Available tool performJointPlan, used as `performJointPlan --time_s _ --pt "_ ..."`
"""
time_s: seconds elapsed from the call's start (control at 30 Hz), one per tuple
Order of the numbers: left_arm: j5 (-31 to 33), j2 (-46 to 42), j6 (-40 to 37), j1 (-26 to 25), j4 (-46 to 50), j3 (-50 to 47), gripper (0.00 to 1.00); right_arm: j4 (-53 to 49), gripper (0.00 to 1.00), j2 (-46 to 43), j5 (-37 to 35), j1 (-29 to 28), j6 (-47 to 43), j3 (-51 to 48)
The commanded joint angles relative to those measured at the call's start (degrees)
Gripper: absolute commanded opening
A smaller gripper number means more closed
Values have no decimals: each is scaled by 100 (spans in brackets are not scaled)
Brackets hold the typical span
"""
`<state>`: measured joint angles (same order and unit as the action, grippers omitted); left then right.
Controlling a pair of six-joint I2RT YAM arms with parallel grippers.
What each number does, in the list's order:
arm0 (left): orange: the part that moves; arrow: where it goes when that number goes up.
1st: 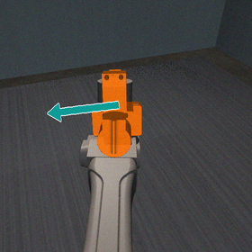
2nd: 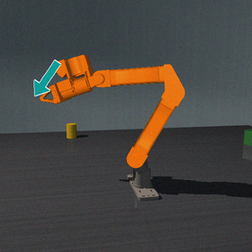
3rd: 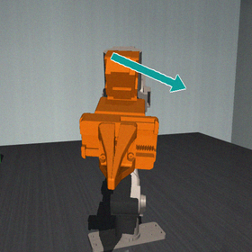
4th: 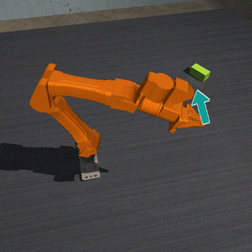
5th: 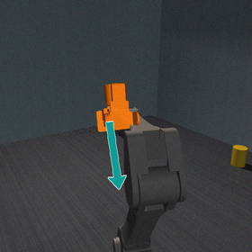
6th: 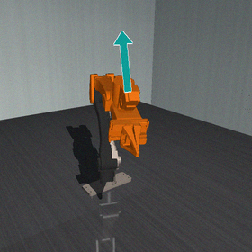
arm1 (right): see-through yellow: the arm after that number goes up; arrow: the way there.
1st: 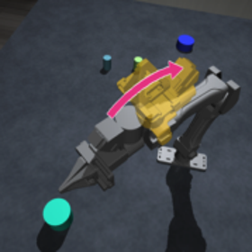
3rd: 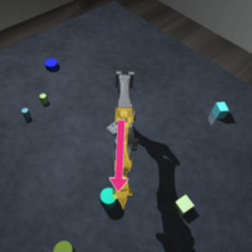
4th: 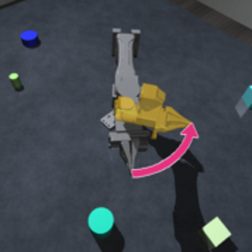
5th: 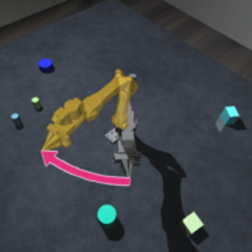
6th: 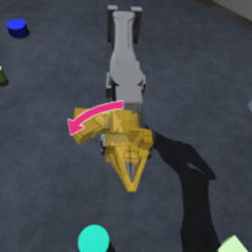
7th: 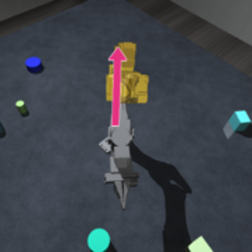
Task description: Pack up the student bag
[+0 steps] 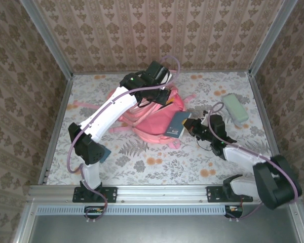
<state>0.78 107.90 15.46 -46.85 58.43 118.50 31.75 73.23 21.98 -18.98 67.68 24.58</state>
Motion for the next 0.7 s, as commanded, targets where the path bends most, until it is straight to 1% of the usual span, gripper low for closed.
performJointPlan --time_s 0.0,0.1,0.23,0.37,0.43,0.6,0.63,0.67 --pt "-375 -356 224 -48 -323 295 0 1496 0 575 -448 -168 408 592" --pt "-557 -401 343 -59 -422 197 0 2036 0 1315 -784 -363 610 1004" --pt "-712 -414 438 -96 -503 177 0 2510 0 2278 -1037 -606 912 1663" --pt "-813 -401 491 -147 -534 209 0 3256 0 3209 -1767 -847 1301 2105" --pt "-859 -409 493 -150 -522 215 0 3310 0 3590 -2165 -972 1405 2383" --pt "-955 -486 530 -171 -539 112 0 2799 0 4200 -2592 -1141 1314 3115" --pt "-964 -499 532 -170 -544 79 0 2751 11 4265 -2624 -1143 1318 3176" --pt "-970 -529 536 -167 -544 37 0 2717 16 4310 -2624 -1135 1303 3200"
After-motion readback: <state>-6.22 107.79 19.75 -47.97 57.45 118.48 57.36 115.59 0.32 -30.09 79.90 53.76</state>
